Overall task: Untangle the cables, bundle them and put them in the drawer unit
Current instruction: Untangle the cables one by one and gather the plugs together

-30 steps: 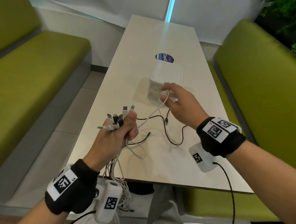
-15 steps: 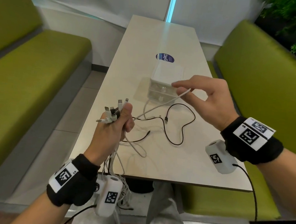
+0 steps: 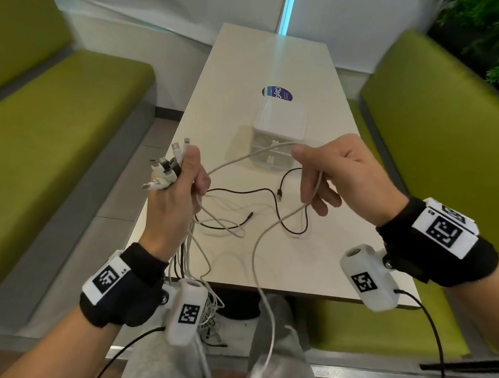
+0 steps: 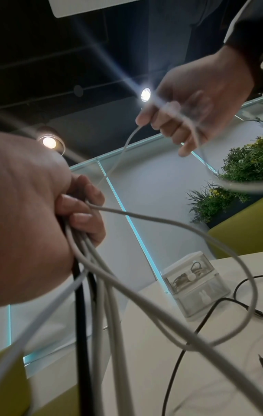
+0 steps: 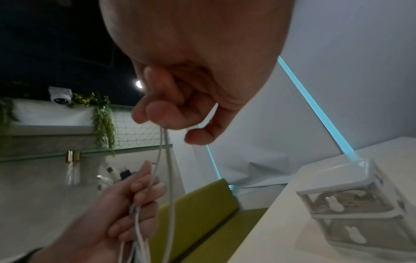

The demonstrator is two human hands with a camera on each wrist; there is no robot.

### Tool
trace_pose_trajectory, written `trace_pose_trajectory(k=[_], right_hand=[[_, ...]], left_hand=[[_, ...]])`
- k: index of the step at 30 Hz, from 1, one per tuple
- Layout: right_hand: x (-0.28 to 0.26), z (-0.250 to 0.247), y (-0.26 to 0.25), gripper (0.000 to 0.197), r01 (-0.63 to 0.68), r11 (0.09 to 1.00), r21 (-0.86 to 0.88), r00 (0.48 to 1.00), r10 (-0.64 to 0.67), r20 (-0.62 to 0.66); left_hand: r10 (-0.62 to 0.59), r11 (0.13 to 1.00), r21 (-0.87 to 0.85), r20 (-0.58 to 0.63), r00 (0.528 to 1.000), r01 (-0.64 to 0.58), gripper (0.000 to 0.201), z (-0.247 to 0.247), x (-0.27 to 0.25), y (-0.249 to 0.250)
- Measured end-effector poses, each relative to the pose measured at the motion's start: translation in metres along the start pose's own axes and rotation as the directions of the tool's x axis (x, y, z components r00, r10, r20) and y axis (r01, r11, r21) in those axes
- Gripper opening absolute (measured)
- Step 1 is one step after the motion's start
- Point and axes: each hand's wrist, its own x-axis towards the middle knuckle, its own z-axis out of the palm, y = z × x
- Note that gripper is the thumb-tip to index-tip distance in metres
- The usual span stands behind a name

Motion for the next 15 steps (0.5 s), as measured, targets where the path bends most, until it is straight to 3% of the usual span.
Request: trace_pose_trajectory(k=[4,8,11,15], right_hand=[[-0.002,0.004,-0.001,0.052,-0.056,0.992,-0.111,0.993,0.067,0.098],[-0.014,0.02,0.02,0.049,-0.102,0.852,-0.514,0.916,0.282,0.285],[-0.021,0.029,0.046,0.048,-0.129,0.71,-0.693,0.778,0.505,0.373],[-0.03,0.041,0.071,0.049,-0.243,0.667,-0.704,0.513,0.705,0.49]], left_hand=[[-0.019,1.0,-0.002,-0.006,1.0,0.019,0.048,0.0,0.0,0.0],[-0.027,0.997,0.068,0.037,0.999,0.025,0.048,-0.006,-0.004,-0.004],[-0.027,0.994,0.104,0.052,0.998,0.022,0.05,-0.01,-0.006,-0.008],[-0.031,0.989,0.147,0.093,0.995,0.017,0.053,-0.009,-0.006,-0.011]])
